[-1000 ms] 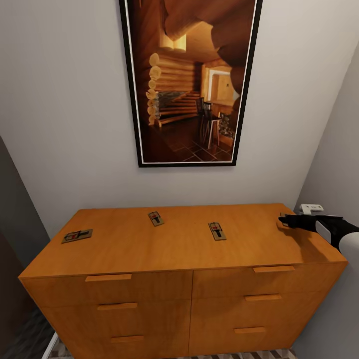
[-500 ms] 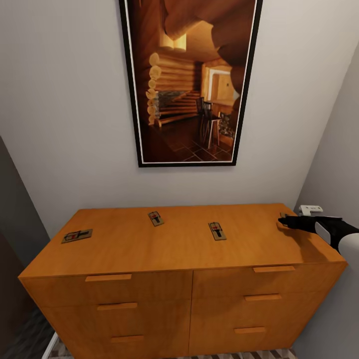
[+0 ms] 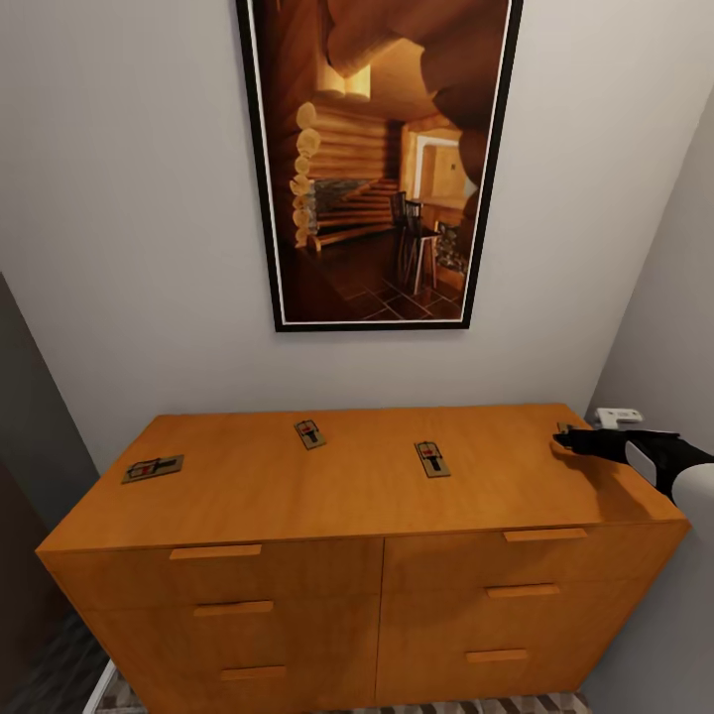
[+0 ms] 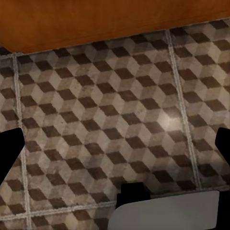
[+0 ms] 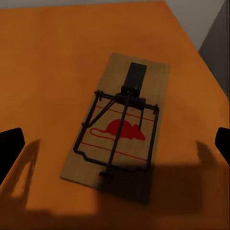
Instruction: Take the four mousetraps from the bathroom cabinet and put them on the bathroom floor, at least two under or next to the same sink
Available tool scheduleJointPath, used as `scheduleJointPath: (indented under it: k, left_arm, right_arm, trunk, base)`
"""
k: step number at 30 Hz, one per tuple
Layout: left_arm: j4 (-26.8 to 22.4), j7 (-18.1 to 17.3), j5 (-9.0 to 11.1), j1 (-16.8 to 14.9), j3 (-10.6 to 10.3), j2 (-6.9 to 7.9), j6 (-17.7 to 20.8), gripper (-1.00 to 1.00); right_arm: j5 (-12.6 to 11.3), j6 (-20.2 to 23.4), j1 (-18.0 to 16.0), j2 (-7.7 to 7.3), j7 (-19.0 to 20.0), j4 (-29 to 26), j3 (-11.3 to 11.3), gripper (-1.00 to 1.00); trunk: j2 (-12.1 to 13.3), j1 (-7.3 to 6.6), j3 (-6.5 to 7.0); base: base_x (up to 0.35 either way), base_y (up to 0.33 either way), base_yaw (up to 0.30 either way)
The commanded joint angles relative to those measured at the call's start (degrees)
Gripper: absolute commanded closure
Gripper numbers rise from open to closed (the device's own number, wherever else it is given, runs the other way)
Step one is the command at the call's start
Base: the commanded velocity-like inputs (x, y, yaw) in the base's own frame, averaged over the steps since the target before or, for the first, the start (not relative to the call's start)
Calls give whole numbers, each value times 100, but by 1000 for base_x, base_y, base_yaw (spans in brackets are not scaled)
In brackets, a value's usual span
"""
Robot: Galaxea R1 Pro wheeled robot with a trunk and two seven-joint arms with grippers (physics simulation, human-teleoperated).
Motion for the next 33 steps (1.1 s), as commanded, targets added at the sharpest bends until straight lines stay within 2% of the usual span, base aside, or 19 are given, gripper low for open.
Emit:
scheduleJointPath:
  k: [1,9,33]
  left_arm:
    - [23,11,-4,-10,-35,-1,-39,-100]
    - [23,11,-4,-10,-35,-1,-36,-100]
    - [23,11,-4,-10,-35,-1,-34,-100]
  right_arm:
    - [13,30,-2,-2,-18,-11,9,-100]
    - [13,12,-2,10,-285,-13,10,-100]
    - [4,5,-2,42,-302,-4,11,-100]
  trunk:
    - [-3,0,-6]
    - [-3,0,-6]
    - [-3,0,-6]
  base:
    - [0,0,0]
    - [0,0,0]
    - [0,0,0]
